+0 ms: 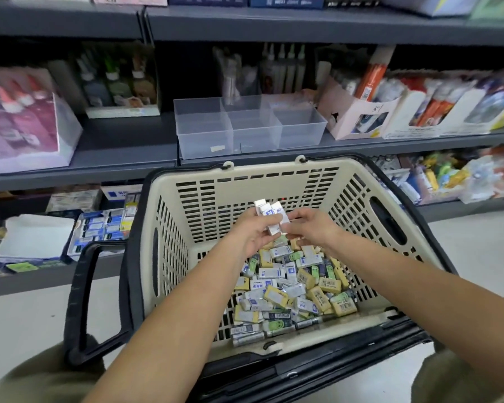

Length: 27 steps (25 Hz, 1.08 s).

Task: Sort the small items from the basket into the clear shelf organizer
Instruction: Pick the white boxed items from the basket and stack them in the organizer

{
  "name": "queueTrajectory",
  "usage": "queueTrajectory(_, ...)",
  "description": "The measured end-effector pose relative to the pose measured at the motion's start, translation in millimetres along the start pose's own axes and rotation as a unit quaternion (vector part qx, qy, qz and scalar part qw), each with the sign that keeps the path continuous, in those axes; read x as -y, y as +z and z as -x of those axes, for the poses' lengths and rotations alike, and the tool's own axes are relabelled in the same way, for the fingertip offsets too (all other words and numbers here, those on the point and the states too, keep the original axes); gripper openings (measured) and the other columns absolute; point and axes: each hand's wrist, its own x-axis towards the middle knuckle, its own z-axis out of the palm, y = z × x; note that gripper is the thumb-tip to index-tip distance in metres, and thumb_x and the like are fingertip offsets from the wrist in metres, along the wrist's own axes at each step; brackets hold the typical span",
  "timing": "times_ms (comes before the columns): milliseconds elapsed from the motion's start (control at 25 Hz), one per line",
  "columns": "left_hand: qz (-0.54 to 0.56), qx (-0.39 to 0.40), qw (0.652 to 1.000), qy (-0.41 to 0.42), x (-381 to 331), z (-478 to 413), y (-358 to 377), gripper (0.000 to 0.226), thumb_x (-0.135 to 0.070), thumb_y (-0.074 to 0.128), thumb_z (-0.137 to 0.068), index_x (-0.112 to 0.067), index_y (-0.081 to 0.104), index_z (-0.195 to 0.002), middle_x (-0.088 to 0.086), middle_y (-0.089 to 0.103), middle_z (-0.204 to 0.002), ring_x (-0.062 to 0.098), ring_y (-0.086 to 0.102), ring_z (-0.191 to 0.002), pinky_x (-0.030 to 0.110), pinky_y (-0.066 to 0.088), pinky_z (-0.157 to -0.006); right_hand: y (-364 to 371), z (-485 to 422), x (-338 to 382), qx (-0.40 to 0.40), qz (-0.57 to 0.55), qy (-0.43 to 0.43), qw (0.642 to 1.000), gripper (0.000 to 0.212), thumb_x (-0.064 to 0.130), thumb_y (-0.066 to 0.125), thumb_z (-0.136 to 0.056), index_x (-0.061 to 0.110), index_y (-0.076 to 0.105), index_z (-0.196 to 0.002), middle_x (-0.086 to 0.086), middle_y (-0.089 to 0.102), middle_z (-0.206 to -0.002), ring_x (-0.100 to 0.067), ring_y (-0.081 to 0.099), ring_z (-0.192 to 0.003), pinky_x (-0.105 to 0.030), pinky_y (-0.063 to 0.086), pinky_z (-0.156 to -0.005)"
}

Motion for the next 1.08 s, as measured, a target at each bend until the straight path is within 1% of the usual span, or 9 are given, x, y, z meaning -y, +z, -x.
queueTrajectory(120,0.007,0.026,1.000,0.004,0.4,-2.5,1.2,0.017,-0.001,0.064,-0.083,-0.011,0.059,-0.095,0.009,0.068,-0.091,0.019,0.065,-0.082,0.030,0.053,-0.074,-4.0,-0.4,2.8,-0.026,0.110,-0.070,0.991,0.019,0.020,0.074,-0.077,0.015,0.061,-0.091,0.000,0.059,-0.081,-0.013,0.055,-0.074,-0.025,0.047,-0.070)
queueTrajectory(280,0.002,0.007,1.000,0.001,-0.3,-6.4,-1.7,0.018,-0.003,0.065,-0.083,-0.009,0.057,-0.098,0.008,0.067,-0.088,0.018,0.065,-0.079,0.031,0.053,-0.078,-9.7,-4.1,-0.3,0.011,0.060,-0.063,0.996,0.020,0.008,0.066,-0.081,0.011,0.059,-0.100,-0.008,0.069,-0.098,-0.021,0.065,-0.089,-0.035,0.050,-0.086)
queueTrajectory(360,-0.006,-0.002,1.000,-0.002,0.0,-8.8,-3.5,0.020,-0.001,0.065,-0.083,-0.009,0.058,-0.100,0.006,0.068,-0.086,0.017,0.064,-0.077,0.028,0.052,-0.074,-12.7,-9.0,-2.9,0.047,0.033,-0.064,0.996,0.017,0.006,0.062,-0.083,0.009,0.063,-0.100,-0.010,0.070,-0.094,-0.017,0.064,-0.081,-0.034,0.051,-0.079)
queueTrajectory(520,-0.029,-0.013,0.999,-0.020,2.8,-11.8,-5.0,0.021,0.000,0.069,-0.079,-0.012,0.059,-0.094,0.006,0.066,-0.082,0.019,0.063,-0.077,0.024,0.051,-0.057,-11.1,-26.3,-9.4,0.071,0.040,-0.075,0.994,0.009,0.014,0.065,-0.084,0.011,0.068,-0.093,0.000,0.068,-0.077,-0.005,0.062,-0.065,-0.017,0.043,-0.054)
queueTrajectory(600,-0.018,-0.060,0.998,-0.023,3.2,-15.9,-11.3,0.021,0.000,0.070,-0.078,-0.012,0.058,-0.091,0.007,0.066,-0.086,0.021,0.063,-0.079,0.027,0.054,-0.053,-12.3,-42.0,-16.6,0.042,0.079,-0.063,0.994,0.009,0.019,0.068,-0.083,0.010,0.068,-0.084,-0.003,0.068,-0.075,-0.012,0.061,-0.066,-0.020,0.045,-0.053)
queueTrajectory(680,-0.009,-0.101,0.994,-0.029,4.0,-19.7,-21.0,0.024,-0.001,0.070,-0.078,-0.013,0.057,-0.094,0.008,0.065,-0.094,0.022,0.064,-0.087,0.028,0.055,-0.052,-13.5,-58.2,-25.0,0.023,0.134,-0.048,0.990,0.009,0.013,0.065,-0.085,0.005,0.068,-0.083,-0.007,0.069,-0.082,-0.015,0.061,-0.072,-0.028,0.052,-0.061)
queueTrajectory(760,-0.010,-0.129,0.991,-0.033,4.3,-22.9,-29.1,0.027,-0.002,0.071,-0.078,-0.013,0.057,-0.098,0.009,0.064,-0.102,0.025,0.062,-0.099,0.032,0.056,-0.057,-11.6,-71.9,-34.6,0.030,0.257,-0.069,0.964,0.012,0.011,0.058,-0.088,0.010,0.069,-0.085,-0.002,0.067,-0.087,-0.016,0.062,-0.078,-0.030,0.055,-0.072)
queueTrajectory(880,0.001,-0.138,0.990,-0.026,3.7,-24.8,-33.2,0.021,-0.002,0.070,-0.079,-0.015,0.059,-0.092,0.007,0.066,-0.094,0.023,0.064,-0.090,0.033,0.056,-0.063,2.4,-79.3,-47.8,0.068,0.454,-0.135,0.878,0.018,0.021,0.058,-0.088,0.018,0.064,-0.104,0.000,0.064,-0.108,-0.020,0.060,-0.096,-0.034,0.052,-0.081)
queueTrajectory(1080,-0.017,-0.127,0.991,-0.025,4.2,-21.5,-28.9,0.022,-0.002,0.071,-0.079,-0.016,0.058,-0.090,0.004,0.065,-0.088,0.017,0.063,-0.083,0.028,0.055,-0.057,15.0,-79.6,-62.9,0.103,0.562,-0.208,0.794,0.038,0.044,0.066,-0.078,0.023,0.060,-0.109,-0.002,0.048,-0.113,-0.022,0.049,-0.105,-0.033,0.040,-0.082)
